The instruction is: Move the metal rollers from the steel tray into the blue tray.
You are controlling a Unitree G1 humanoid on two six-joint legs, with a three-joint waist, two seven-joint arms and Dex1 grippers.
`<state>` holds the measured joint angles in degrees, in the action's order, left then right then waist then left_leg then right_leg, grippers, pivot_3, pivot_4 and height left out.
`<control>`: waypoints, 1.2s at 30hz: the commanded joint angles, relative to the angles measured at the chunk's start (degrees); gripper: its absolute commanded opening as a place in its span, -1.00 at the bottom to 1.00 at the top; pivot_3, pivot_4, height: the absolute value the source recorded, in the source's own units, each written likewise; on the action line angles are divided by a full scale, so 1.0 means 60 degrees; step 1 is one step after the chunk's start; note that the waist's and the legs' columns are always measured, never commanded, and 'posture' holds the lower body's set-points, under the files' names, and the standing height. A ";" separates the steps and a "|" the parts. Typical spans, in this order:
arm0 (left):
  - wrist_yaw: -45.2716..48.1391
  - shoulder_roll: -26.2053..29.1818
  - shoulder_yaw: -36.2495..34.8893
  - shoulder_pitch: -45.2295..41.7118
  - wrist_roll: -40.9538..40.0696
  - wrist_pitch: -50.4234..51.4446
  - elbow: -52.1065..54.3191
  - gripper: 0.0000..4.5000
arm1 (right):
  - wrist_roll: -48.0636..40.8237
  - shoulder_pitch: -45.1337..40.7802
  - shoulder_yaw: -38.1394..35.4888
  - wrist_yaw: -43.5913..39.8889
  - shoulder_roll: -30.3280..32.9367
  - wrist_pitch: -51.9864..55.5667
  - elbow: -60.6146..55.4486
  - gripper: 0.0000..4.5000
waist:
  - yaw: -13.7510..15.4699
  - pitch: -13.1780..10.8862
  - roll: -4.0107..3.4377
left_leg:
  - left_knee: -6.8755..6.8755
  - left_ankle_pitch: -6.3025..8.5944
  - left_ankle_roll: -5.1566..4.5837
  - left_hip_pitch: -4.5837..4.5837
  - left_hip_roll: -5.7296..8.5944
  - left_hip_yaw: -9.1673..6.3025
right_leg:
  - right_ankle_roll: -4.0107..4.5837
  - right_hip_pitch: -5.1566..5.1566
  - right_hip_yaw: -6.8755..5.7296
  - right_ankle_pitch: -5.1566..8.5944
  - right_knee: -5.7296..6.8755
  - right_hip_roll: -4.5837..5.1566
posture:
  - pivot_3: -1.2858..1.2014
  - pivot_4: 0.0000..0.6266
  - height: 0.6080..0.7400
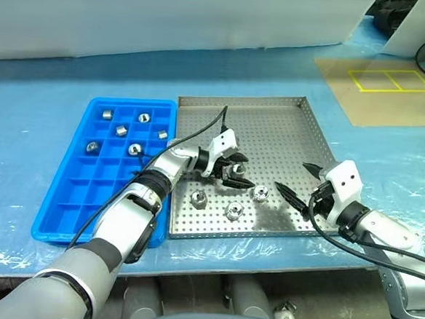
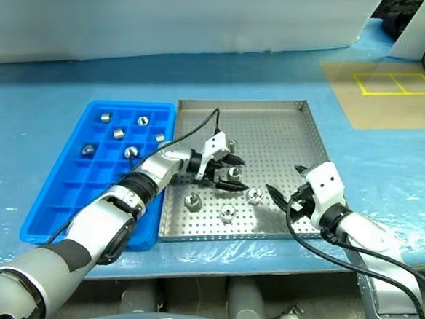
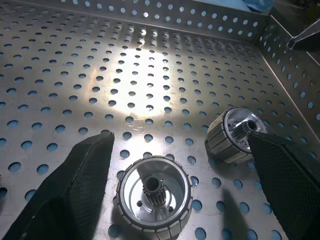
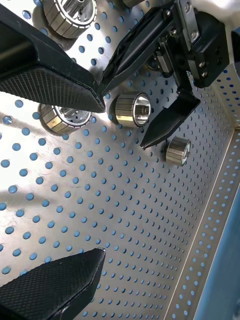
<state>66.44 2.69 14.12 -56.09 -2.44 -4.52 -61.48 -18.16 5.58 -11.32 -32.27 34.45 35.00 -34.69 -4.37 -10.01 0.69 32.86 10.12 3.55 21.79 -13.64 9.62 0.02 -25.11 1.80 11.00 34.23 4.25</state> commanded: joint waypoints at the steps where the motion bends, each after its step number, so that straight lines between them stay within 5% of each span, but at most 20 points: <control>1: -0.0441 0.0023 0.0032 -0.0376 0.0516 -0.0605 -0.0643 1.00 | -0.0012 0.0168 -0.0451 0.0202 0.0051 -0.0073 -0.0410 0.98 | -0.0077 0.0005 -0.0007 | 0.0000 0.0004 -0.0006 0.0001 0.0000 0.0000 | -0.0006 0.0006 -0.0001 -0.0003 -0.0014 0.0000 | -0.48 -0.52 1.00; 10: -0.0375 -0.0123 -0.0120 -0.0420 0.0888 -0.0725 -0.1092 1.00 | 0.0086 0.0196 -0.0391 0.0499 0.0092 -0.0111 -0.0449 0.98 | -0.0290 0.0037 -0.0049 | 0.0015 0.0042 -0.0070 0.0028 0.0013 0.0000 | -0.0024 0.0050 -0.0007 -0.0032 -0.0117 0.0016 | -0.49 -0.52 1.00; 13: -0.0125 -0.0102 -0.0061 -0.0417 0.1010 -0.0729 -0.1054 0.75 | 0.0078 0.0157 -0.0395 0.0527 0.0093 -0.0113 -0.0405 1.00 | -0.0373 0.0038 -0.0049 | 0.0021 0.0043 -0.0070 0.0028 0.0015 0.0000 | -0.0024 0.0056 -0.0007 -0.0031 -0.0117 0.0019 | -0.49 -0.52 1.00; 20: -0.0006 0.0026 -0.0204 -0.0401 0.1103 -0.0794 -0.1038 -0.20 | 0.0154 -0.0032 -0.0417 0.0560 0.0150 -0.0186 -0.0205 1.00 | -0.0493 0.0040 -0.0054 | 0.0027 0.0044 -0.0073 0.0026 0.0023 0.0000 | -0.0026 0.0064 -0.0006 -0.0030 -0.0117 0.0027 | -0.48 -0.52 1.00; 29: 0.1273 0.0205 -0.1255 -0.0600 -0.0346 -0.0315 0.0603 -0.23 | -0.0050 -0.0619 -0.0076 0.0244 0.0197 -0.0125 -0.0146 1.00 | -0.0472 0.0039 -0.0052 | 0.0026 0.0046 -0.0076 0.0038 0.0020 -0.0001 | -0.0022 0.0049 -0.0008 -0.0033 -0.0116 0.0025 | -0.43 -0.52 1.00; 36: 0.2076 0.1813 -0.1443 0.0308 -0.1030 0.1379 0.3847 -0.23 | -0.0351 -0.2369 0.1220 -0.0568 0.0091 -0.0145 0.0525 1.00 | -0.0492 0.0042 -0.0059 | 0.0016 0.0041 -0.0069 0.0013 -0.0002 0.0002 | -0.0017 0.0046 -0.0010 -0.0036 -0.0092 0.0009 | -0.35 -0.52 1.00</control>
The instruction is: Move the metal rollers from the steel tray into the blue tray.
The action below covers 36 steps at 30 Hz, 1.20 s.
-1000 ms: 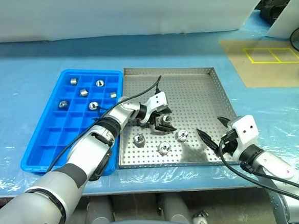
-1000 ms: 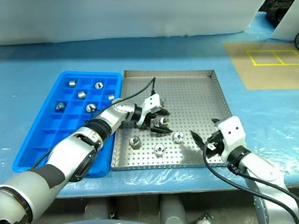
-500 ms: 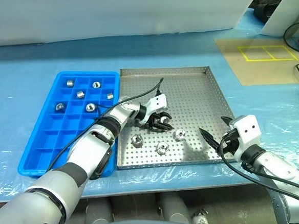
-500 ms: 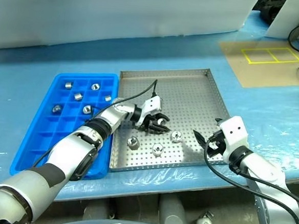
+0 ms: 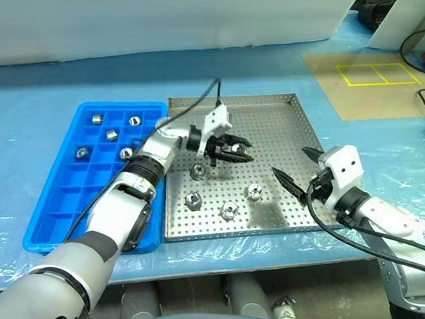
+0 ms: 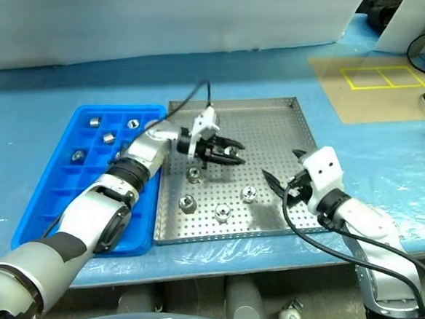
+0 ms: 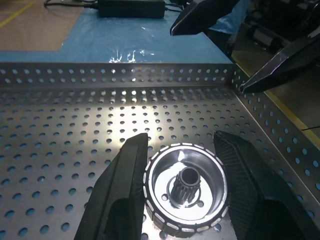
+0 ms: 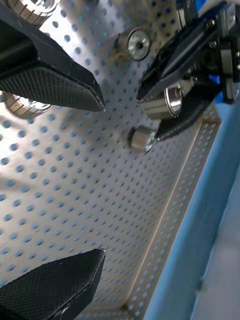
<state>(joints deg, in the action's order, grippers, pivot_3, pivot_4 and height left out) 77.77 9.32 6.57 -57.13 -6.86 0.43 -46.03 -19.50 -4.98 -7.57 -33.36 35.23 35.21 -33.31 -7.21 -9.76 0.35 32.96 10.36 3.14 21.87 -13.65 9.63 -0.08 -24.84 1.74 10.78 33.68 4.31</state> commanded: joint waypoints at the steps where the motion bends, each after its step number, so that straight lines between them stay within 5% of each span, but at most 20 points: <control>1: 0.0194 0.1067 -0.0181 0.0760 -0.0318 0.0760 0.1756 -0.23 | -0.0093 -0.0928 0.0895 -0.0548 -0.0090 -0.0266 0.0531 1.00 | -0.0014 0.0003 -0.0007 | -0.0008 -0.0002 0.0004 -0.0013 -0.0001 0.0004 | 0.0002 0.0001 0.0007 -0.0001 0.0003 -0.0004 | -0.34 -0.52 1.00; 7: -0.0214 0.3021 -0.0399 0.2453 -0.0492 0.2046 0.4473 -0.23 | 0.0094 -0.3097 0.2363 -0.1758 -0.0718 -0.1122 0.2619 1.00 | 0.0278 -0.0002 -0.0012 | -0.0030 -0.0015 0.0025 -0.0013 -0.0006 0.0005 | 0.0007 -0.0006 -0.0009 -0.0003 0.0016 -0.0001 | -0.16 -0.52 1.00; 16: -0.2203 0.4883 -0.2770 0.5000 -0.1529 0.3697 0.7076 -0.23 | 0.0703 -0.5894 0.3902 -0.3663 -0.2609 -0.3162 0.6728 1.00 | 0.1352 -0.0004 -0.0011 | -0.0071 -0.0045 0.0077 -0.0016 -0.0025 0.0004 | 0.0043 -0.0049 -0.0032 0.0015 0.0076 0.0000 | 0.09 -0.52 1.00; 26: -0.3892 0.5197 -0.4601 0.8480 -0.2226 0.4371 0.9083 -0.23 | 0.1151 -0.7312 0.4286 -0.5037 -0.3928 -0.4526 0.9071 1.00 | 0.2185 -0.0012 0.0009 | -0.0097 -0.0084 0.0146 -0.0009 -0.0046 -0.0040 | 0.0101 -0.0088 -0.0087 0.0057 0.0181 0.0004 | 0.23 -0.52 1.00; 36: -0.5145 0.4846 -0.3995 0.8758 -0.1723 0.3843 0.7995 -0.23 | 0.1500 -0.7195 0.4149 -0.5190 -0.3957 -0.4948 0.9503 1.00 | 0.2424 -0.0010 0.0034 | -0.0113 -0.0119 0.0204 -0.0012 -0.0046 -0.0121 | 0.0100 -0.0075 -0.0092 0.0059 0.0205 -0.0004 | 0.24 -0.52 1.00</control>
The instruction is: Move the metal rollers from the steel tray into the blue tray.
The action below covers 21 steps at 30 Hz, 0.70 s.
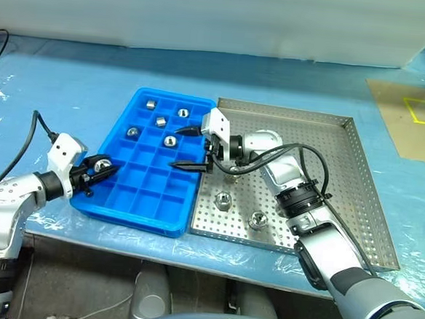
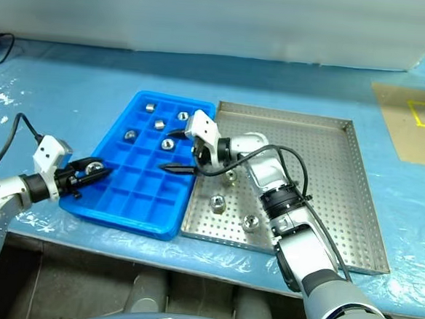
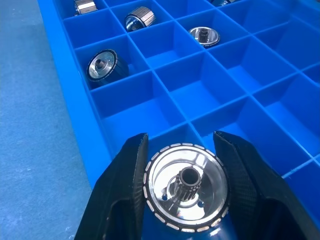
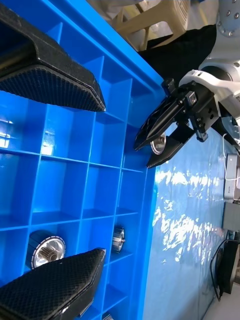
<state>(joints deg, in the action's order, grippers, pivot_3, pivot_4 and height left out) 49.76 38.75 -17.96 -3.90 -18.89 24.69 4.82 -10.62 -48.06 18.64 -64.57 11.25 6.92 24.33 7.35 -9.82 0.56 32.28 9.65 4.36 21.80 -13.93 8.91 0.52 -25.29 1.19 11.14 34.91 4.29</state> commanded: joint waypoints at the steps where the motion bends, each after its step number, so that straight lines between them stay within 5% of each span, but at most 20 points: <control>1: -0.0519 -0.0094 0.0175 -0.0155 0.0289 -0.0264 -0.0556 -0.23 | 0.0046 0.0006 -0.0234 0.0029 0.0050 -0.0251 -0.0101 1.00 | -0.0021 0.0001 0.0000 | -0.0006 -0.0005 0.0008 -0.0001 0.0000 -0.0007 | 0.0000 -0.0001 0.0000 0.0000 0.0003 -0.0002 | 0.24 -0.52 1.00; 3: -0.0421 -0.0087 0.0349 -0.0178 0.0151 -0.0192 -0.0579 -0.23 | 0.0079 0.0075 -0.0264 0.0087 0.0090 -0.0233 -0.0176 1.00 | -0.0036 0.0002 -0.0003 | -0.0010 -0.0011 0.0019 -0.0007 0.0001 -0.0020 | 0.0000 -0.0003 0.0001 0.0000 0.0009 -0.0010 | 0.22 -0.52 1.00; 8: -0.0211 0.0219 0.0865 -0.0398 0.0334 -0.0148 -0.0931 0.49 | 0.0093 0.0301 -0.0352 0.0268 0.0292 -0.0089 -0.0475 1.00 | -0.0038 0.0007 -0.0012 | -0.0013 -0.0014 0.0022 -0.0009 0.0014 -0.0020 | 0.0002 -0.0002 0.0002 0.0001 0.0007 -0.0006 | 0.19 -0.52 1.00; 21: 0.0563 0.0083 0.1815 -0.2591 -0.0482 0.0379 -0.0546 0.49 | -0.0338 0.0953 -0.1071 0.1099 0.0696 0.0851 -0.1588 1.00 | -0.0054 0.0008 -0.0009 | -0.0003 -0.0027 0.0043 0.0004 0.0010 -0.0024 | 0.0003 -0.0002 0.0009 0.0001 0.0020 -0.0003 | 0.10 -0.52 1.00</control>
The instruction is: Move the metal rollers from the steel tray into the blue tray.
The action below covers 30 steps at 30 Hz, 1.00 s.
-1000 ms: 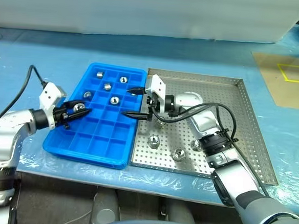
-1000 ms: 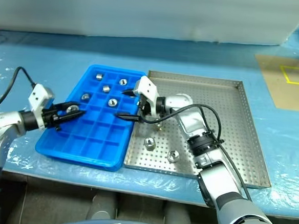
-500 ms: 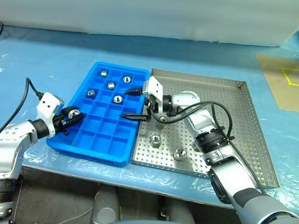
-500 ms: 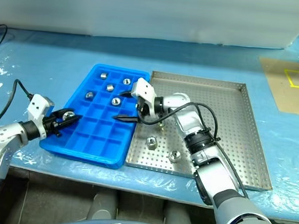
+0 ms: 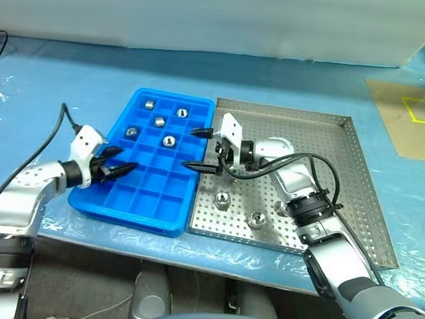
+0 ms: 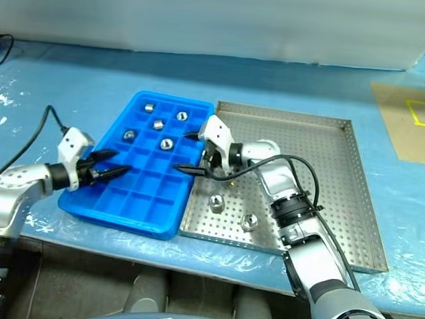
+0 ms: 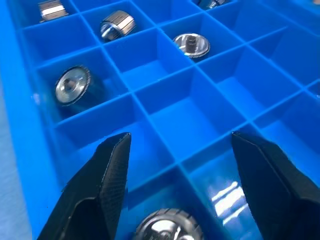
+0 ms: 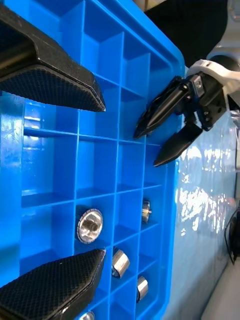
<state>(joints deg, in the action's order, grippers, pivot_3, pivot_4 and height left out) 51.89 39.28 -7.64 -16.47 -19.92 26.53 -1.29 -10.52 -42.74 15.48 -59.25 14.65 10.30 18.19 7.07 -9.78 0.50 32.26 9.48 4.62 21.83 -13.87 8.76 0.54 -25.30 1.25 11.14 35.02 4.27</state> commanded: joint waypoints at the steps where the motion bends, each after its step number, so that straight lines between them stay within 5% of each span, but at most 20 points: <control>1: 0.0275 -0.0094 0.0188 -0.0747 -0.0357 0.0056 0.0381 0.49 | -0.0328 0.0164 -0.0643 0.0288 0.0244 0.0355 -0.0653 1.00 | -0.0030 0.0001 0.0002 | 0.0000 -0.0007 0.0013 0.0003 0.0000 0.0001 | 0.0000 -0.0001 -0.0001 0.0000 -0.0004 -0.0001 | 0.09 -0.52 1.00; 14: 0.1848 -0.1982 0.2299 -0.4058 0.0695 -0.1861 -0.3710 0.49 | -0.0588 0.2826 -0.2323 0.1745 0.2172 0.2350 -0.4383 1.00 | -0.0551 0.0002 0.0007 | 0.0004 -0.0017 0.0026 0.0000 0.0017 0.0007 | -0.0006 0.0014 0.0024 -0.0004 -0.0027 -0.0013 | -0.19 -0.52 1.00; 30: 0.3773 -0.3591 0.3647 -0.6935 0.3059 -0.5617 -0.9559 0.49 | -0.1027 0.6455 -0.3737 0.4350 0.2318 0.4378 -0.8683 1.00 | -0.1896 0.0001 0.0011 | 0.0049 0.0038 -0.0068 -0.0032 0.0030 0.0062 | -0.0026 0.0041 0.0080 -0.0013 -0.0062 -0.0018 | -0.48 -0.52 1.00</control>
<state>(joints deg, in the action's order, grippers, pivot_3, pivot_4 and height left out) 73.83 17.37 13.79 -56.57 -3.02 -4.69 -57.27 -15.67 -4.00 -5.46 -34.15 28.58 36.41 -30.66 -4.31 -9.77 0.56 32.61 9.73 4.18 21.64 -13.69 9.14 0.38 -25.05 1.72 11.07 34.63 4.16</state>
